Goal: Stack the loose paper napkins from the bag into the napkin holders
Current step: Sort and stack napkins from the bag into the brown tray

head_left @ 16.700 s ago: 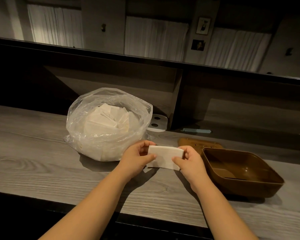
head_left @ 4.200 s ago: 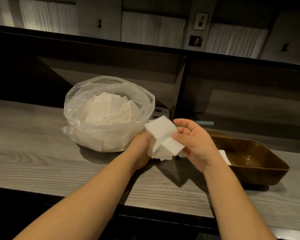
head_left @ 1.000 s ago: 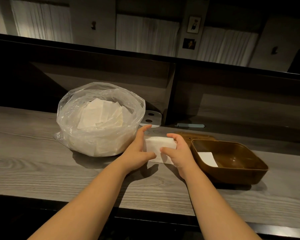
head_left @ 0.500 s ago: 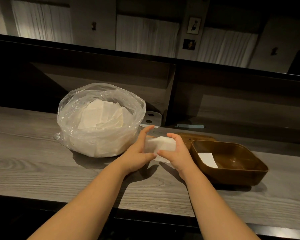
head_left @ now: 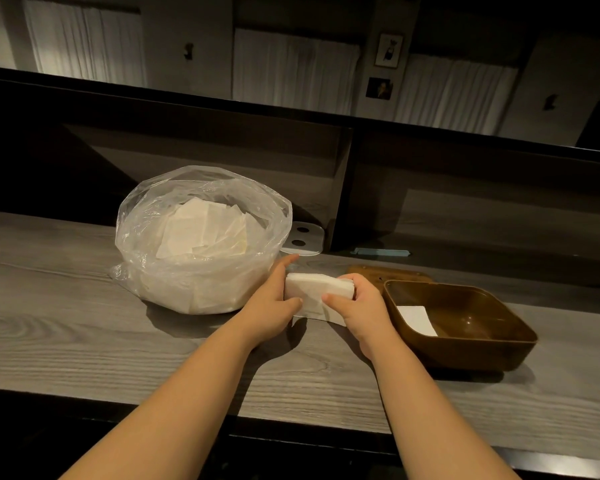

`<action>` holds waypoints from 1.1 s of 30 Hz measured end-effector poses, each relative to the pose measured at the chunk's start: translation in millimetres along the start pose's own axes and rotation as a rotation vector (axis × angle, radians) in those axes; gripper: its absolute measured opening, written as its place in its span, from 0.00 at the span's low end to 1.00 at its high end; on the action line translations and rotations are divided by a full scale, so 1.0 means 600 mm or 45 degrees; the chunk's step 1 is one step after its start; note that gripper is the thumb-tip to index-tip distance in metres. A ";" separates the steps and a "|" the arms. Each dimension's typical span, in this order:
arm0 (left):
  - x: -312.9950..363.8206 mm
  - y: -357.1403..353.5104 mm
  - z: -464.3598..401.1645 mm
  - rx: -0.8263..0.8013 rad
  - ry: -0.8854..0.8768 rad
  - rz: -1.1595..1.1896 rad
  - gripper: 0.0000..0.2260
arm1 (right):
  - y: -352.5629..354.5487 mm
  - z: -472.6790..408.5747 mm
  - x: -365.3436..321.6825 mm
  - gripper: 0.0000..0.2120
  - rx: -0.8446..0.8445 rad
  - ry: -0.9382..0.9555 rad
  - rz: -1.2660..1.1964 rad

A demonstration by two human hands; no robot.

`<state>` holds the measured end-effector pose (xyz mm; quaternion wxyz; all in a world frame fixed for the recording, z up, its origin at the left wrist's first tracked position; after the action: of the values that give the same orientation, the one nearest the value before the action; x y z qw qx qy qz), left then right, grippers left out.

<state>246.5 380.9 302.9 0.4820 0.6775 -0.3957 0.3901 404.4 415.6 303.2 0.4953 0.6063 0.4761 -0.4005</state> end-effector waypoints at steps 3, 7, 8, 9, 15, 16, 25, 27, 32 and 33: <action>-0.005 0.002 -0.004 0.048 0.018 0.017 0.33 | 0.001 -0.002 -0.002 0.16 0.021 0.019 0.025; -0.013 0.014 -0.010 0.147 0.084 0.129 0.27 | 0.008 -0.004 -0.006 0.14 0.071 0.028 -0.017; -0.013 0.015 -0.011 0.149 0.096 0.154 0.26 | 0.009 -0.003 -0.007 0.14 0.068 0.021 -0.044; -0.013 0.015 -0.011 0.145 0.103 0.158 0.24 | 0.010 -0.002 -0.008 0.14 0.065 0.013 -0.066; -0.014 0.010 -0.008 0.130 0.086 0.060 0.11 | 0.005 0.002 -0.005 0.14 0.058 -0.010 0.002; -0.013 0.010 -0.007 0.126 0.086 0.063 0.11 | 0.006 0.002 -0.007 0.14 0.066 0.006 0.004; 0.026 0.027 0.013 0.246 0.149 0.408 0.06 | 0.017 0.022 -0.081 0.14 0.078 0.208 0.154; 0.035 0.027 0.017 0.264 0.192 0.514 0.06 | 0.025 0.020 -0.109 0.12 0.006 0.229 0.280; 0.080 0.023 0.012 0.321 0.194 0.610 0.05 | 0.064 0.016 -0.165 0.08 -0.189 0.218 0.498; 0.095 0.017 0.009 0.316 0.199 0.660 0.05 | 0.072 0.016 -0.166 0.07 -0.228 0.181 0.500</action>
<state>259.9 364.2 356.8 0.3088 0.5755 -0.4665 0.5965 423.7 385.9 406.4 0.5810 0.6674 0.4163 -0.2089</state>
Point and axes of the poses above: each hand's wrist, its own z-axis away from the middle knuckle, its own y-axis out of the back of the hand, x = y × z, the point moved 8 cm from there along -z, towards the middle knuckle, and after that the axes turned 10 degrees about x, right-handed, at the moved point
